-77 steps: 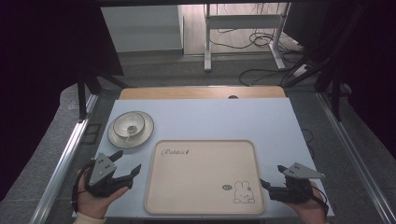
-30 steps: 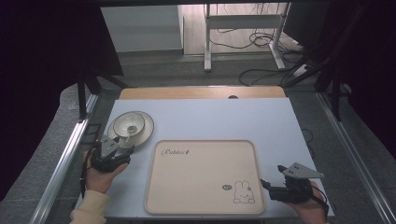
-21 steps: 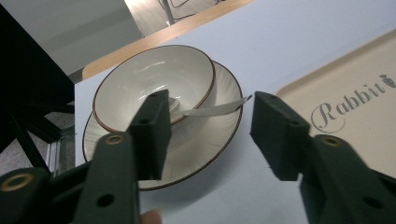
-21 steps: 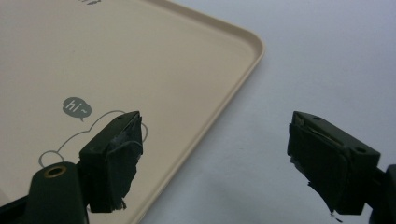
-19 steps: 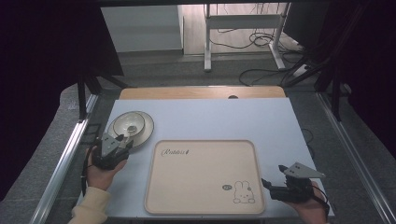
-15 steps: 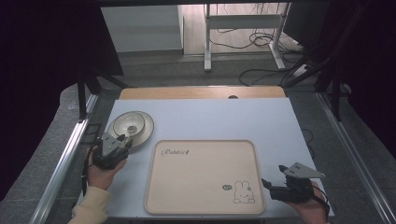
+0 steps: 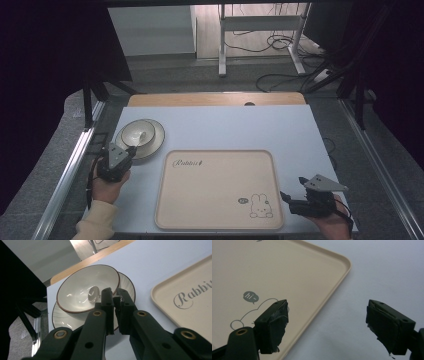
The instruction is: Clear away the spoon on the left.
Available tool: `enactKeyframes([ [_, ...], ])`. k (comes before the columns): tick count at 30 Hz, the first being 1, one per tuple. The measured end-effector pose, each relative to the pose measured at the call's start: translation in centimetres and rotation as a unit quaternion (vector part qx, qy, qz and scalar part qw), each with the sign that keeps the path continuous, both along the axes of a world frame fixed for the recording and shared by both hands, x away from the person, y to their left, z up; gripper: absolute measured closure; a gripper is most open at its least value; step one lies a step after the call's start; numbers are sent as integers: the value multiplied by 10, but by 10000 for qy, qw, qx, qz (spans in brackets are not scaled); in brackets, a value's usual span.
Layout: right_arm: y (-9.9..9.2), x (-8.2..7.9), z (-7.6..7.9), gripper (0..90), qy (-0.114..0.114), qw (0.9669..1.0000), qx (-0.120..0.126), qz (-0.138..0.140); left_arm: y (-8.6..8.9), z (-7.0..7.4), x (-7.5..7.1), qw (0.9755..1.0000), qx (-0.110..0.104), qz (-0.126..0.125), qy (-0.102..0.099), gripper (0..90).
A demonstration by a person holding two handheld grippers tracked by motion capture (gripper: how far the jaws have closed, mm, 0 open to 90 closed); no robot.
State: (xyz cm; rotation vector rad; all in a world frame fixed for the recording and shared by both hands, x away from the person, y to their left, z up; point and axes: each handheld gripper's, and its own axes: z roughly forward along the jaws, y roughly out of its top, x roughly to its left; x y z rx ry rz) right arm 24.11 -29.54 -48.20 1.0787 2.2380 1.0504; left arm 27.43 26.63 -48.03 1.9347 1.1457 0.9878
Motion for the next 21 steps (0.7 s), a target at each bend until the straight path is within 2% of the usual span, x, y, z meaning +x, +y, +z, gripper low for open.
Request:
enactKeyframes([
  [9,1,0,0,181,10,10000,-17,6,3,1,-1,9999,-73,118,-54,896],
  [13,0,1,-1,180,66,9999,98,4,2,1,0,9999,-36,132,-86,898],
  [21,0,1,-1,181,44,10000,32,-4,5,4,-1,9996,-75,184,-210,900],
])
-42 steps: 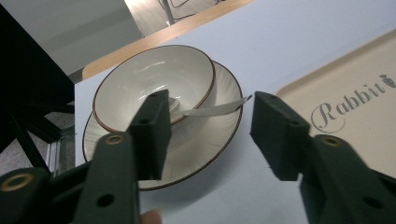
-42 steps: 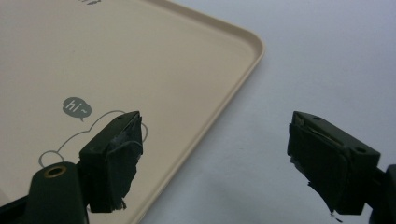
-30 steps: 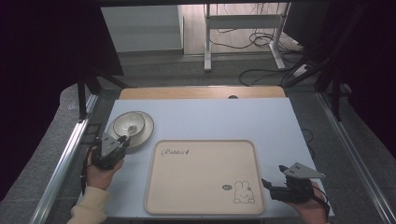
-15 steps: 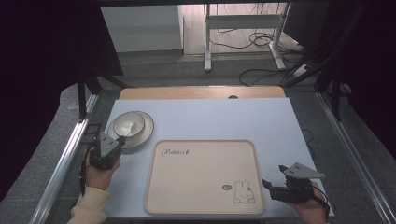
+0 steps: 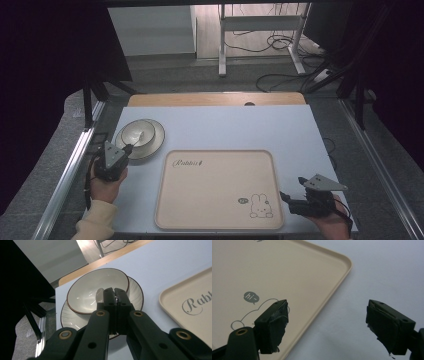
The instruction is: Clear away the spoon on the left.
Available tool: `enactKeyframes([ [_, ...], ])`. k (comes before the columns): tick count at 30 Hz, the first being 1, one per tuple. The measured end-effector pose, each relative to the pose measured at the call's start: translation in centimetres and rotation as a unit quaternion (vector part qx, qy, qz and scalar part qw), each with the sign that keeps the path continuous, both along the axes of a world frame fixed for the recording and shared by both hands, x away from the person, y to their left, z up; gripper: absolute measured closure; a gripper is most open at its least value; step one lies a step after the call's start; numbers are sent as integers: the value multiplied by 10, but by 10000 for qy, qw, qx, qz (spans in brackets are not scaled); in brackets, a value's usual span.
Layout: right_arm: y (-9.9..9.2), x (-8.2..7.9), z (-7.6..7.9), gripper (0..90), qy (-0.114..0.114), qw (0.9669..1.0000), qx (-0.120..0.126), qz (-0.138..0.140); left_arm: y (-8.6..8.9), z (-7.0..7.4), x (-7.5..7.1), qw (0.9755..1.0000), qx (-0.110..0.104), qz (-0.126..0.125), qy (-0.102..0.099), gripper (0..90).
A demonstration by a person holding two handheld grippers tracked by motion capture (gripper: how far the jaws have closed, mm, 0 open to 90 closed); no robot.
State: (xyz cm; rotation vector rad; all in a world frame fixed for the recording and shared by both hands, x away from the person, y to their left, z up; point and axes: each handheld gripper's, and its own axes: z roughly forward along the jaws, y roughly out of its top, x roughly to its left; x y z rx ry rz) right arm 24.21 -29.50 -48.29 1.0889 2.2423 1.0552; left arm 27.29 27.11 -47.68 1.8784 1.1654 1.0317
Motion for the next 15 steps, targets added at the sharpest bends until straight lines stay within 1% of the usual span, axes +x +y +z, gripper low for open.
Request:
enactKeyframes([
  [4,0,0,0,181,-17,10000,8,-10,1,4,-2,10000,-33,15,-81,900],
  [5,-1,0,0,181,-19,10000,16,-37,1,8,-4,9999,-47,14,-153,900],
  [6,-1,0,0,181,-18,10000,13,-47,1,8,-4,9999,-47,14,-153,900],
  [10,-1,0,0,182,-28,10000,-6,-60,3,17,-9,9995,-113,6,-309,900],
  [11,-1,0,0,182,-28,10000,-14,-57,3,22,-11,9992,-138,-4,-370,900],
  [15,-1,0,0,182,-27,10000,-19,-53,4,26,-14,9989,-169,-30,-432,900],
])
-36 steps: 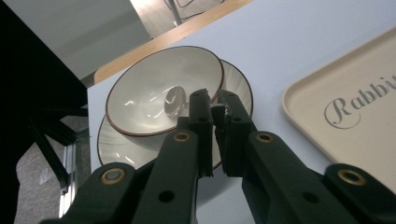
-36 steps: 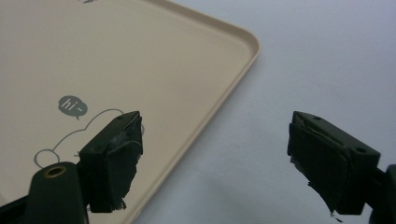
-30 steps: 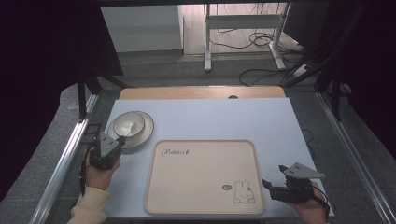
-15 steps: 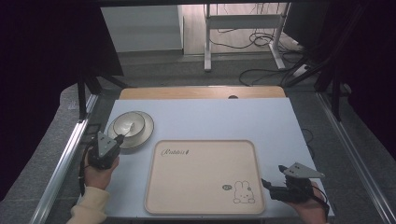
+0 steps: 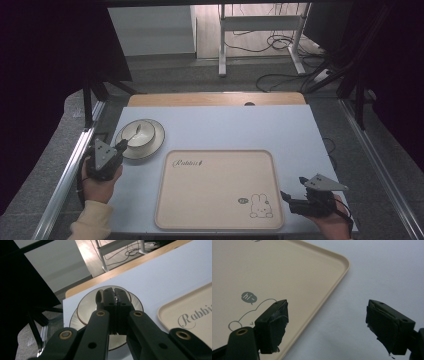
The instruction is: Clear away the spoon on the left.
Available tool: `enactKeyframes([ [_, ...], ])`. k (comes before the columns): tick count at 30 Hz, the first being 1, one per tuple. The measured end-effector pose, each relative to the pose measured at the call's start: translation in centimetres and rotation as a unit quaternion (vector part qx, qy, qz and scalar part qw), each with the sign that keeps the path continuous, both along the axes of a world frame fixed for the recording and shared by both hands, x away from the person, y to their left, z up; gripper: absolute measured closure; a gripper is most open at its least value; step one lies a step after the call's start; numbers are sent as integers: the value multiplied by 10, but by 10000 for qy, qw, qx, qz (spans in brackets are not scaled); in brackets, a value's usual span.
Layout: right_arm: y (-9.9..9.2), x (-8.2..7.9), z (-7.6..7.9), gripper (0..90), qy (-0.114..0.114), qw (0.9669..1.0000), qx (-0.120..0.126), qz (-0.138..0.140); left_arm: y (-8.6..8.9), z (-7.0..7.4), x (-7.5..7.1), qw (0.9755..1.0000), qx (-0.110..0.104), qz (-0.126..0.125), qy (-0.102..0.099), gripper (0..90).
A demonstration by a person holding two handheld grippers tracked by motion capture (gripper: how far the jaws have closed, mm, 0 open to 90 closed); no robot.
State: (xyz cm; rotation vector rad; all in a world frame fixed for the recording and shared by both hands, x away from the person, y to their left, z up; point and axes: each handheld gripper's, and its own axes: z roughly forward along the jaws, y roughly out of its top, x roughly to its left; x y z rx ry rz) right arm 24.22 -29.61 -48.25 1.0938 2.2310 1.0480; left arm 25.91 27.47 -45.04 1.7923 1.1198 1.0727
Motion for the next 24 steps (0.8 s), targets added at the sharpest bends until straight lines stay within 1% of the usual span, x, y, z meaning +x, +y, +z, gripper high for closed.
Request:
enactKeyframes([
  [2,0,0,0,182,-2,10000,-3,1,1,3,-2,10000,-49,-24,-38,900],
  [6,0,0,0,182,-15,10000,0,4,2,4,-3,9999,-95,-31,-46,900],
  [8,-1,0,0,182,-13,10000,25,-4,3,6,-4,9999,-123,-70,0,900],
  [14,-3,0,1,182,1,9999,112,-67,3,11,-8,9997,-172,-144,-10,900],
  [24,-2,0,1,182,-18,10000,68,-39,-3,17,-13,9994,-170,-317,-15,900],
])
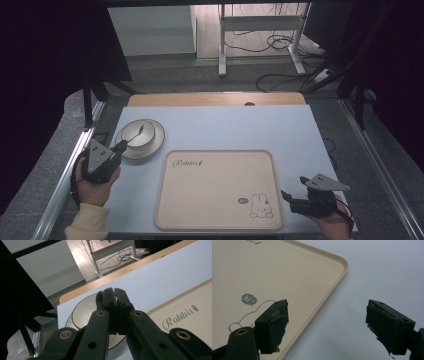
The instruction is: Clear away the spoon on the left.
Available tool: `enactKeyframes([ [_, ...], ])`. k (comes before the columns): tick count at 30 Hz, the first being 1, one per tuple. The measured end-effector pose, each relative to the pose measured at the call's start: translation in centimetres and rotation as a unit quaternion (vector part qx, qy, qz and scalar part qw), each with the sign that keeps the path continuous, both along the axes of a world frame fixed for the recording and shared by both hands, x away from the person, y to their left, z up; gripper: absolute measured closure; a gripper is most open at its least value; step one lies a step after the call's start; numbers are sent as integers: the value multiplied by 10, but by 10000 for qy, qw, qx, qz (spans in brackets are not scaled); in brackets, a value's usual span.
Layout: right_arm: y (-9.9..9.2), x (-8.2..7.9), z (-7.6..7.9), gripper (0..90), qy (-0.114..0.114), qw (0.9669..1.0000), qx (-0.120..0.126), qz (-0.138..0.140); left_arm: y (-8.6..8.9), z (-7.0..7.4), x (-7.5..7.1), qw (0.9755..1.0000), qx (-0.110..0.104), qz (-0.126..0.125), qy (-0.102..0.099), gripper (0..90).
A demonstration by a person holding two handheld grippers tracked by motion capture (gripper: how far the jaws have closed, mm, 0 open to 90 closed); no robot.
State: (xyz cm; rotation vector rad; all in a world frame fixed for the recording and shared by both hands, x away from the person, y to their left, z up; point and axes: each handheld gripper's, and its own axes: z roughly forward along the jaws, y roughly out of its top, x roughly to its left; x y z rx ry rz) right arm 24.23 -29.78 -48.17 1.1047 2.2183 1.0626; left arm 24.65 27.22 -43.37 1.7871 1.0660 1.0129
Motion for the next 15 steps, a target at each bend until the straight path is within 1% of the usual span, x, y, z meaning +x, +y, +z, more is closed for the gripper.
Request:
enactKeyframes([
  [4,0,0,0,182,-11,10000,-18,5,-2,3,-1,10000,3,-80,47,900],
  [7,0,0,0,182,-8,10000,-7,1,-3,4,-2,9999,-25,-116,41,900],
  [15,1,0,0,182,-11,10000,-36,17,-8,8,-6,9997,13,-255,41,900],
])
